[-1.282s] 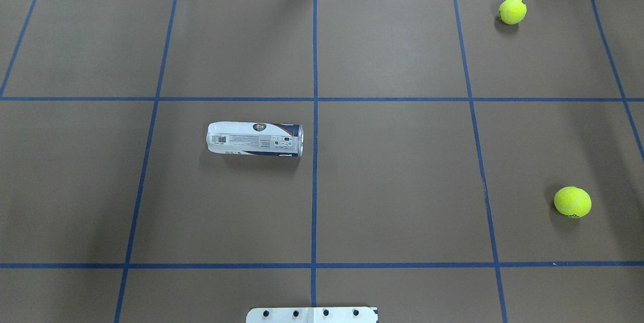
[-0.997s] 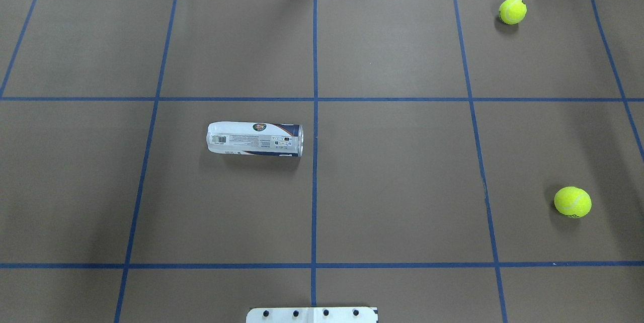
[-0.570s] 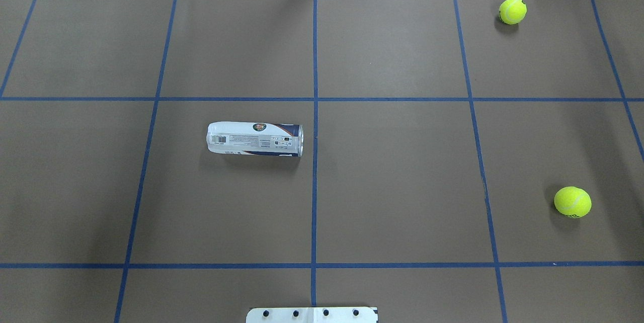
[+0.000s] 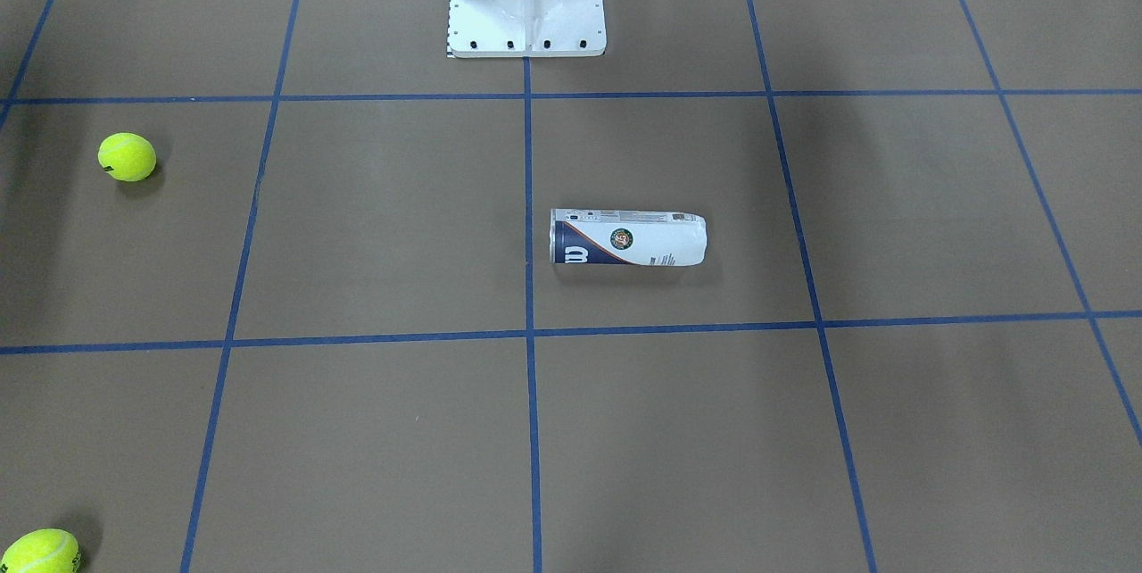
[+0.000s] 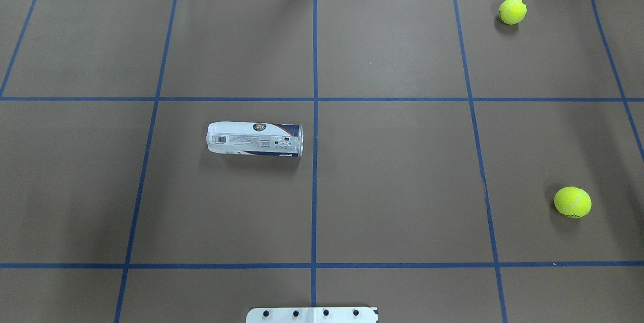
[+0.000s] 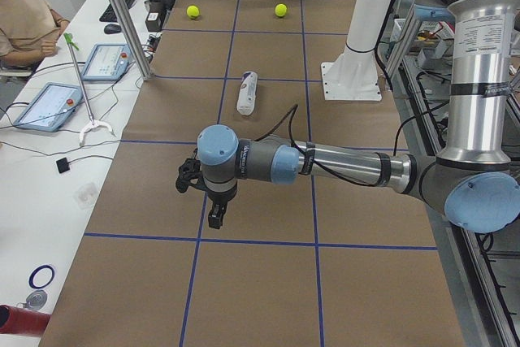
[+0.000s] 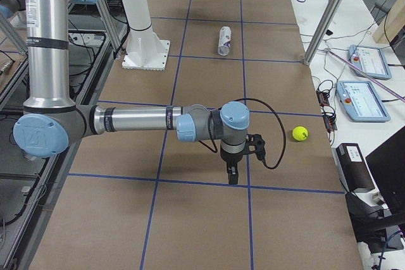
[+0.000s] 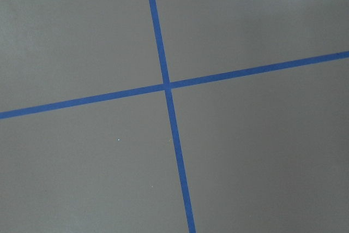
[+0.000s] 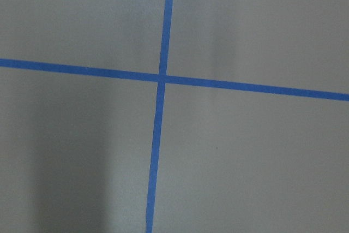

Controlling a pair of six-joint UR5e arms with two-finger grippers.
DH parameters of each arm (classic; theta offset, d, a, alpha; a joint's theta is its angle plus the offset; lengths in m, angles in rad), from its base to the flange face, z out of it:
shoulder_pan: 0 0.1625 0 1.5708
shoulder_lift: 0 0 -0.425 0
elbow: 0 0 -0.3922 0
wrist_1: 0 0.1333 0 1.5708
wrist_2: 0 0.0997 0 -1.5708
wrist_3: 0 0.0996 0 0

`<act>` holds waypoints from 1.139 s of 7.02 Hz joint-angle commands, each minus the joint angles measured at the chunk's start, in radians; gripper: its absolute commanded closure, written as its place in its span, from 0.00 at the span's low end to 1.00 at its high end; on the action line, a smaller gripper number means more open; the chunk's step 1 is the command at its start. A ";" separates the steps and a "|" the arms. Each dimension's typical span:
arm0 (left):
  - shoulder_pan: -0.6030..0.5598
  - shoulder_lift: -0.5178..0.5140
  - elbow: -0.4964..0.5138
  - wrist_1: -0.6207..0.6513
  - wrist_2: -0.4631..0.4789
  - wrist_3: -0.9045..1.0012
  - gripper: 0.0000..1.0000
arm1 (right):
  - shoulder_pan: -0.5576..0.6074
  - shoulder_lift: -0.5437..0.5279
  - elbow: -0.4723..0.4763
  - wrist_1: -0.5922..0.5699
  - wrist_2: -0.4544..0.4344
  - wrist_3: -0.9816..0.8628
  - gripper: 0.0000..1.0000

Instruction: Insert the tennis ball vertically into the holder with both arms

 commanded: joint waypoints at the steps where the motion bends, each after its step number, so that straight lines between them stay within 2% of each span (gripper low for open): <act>1: 0.000 -0.065 0.003 -0.012 -0.006 0.008 0.00 | 0.000 -0.001 -0.020 0.094 0.004 0.000 0.00; 2: 0.014 -0.131 0.044 -0.094 0.000 0.004 0.00 | 0.000 -0.002 -0.025 0.096 0.004 0.003 0.00; 4: 0.075 -0.153 0.087 -0.264 -0.002 0.011 0.00 | 0.000 -0.002 -0.028 0.096 0.006 0.002 0.00; 5: 0.091 -0.160 0.144 -0.358 -0.005 0.008 0.00 | 0.000 0.004 -0.027 0.096 0.004 0.002 0.00; 6: 0.100 -0.171 0.152 -0.409 -0.005 -0.024 0.00 | 0.000 0.007 -0.027 0.096 0.004 0.003 0.00; 7: 0.126 -0.227 0.150 -0.429 -0.003 -0.111 0.01 | 0.000 0.007 -0.027 0.096 0.006 0.005 0.00; 8: 0.213 -0.277 0.158 -0.508 0.004 -0.107 0.02 | 0.000 0.007 -0.027 0.094 0.006 0.005 0.00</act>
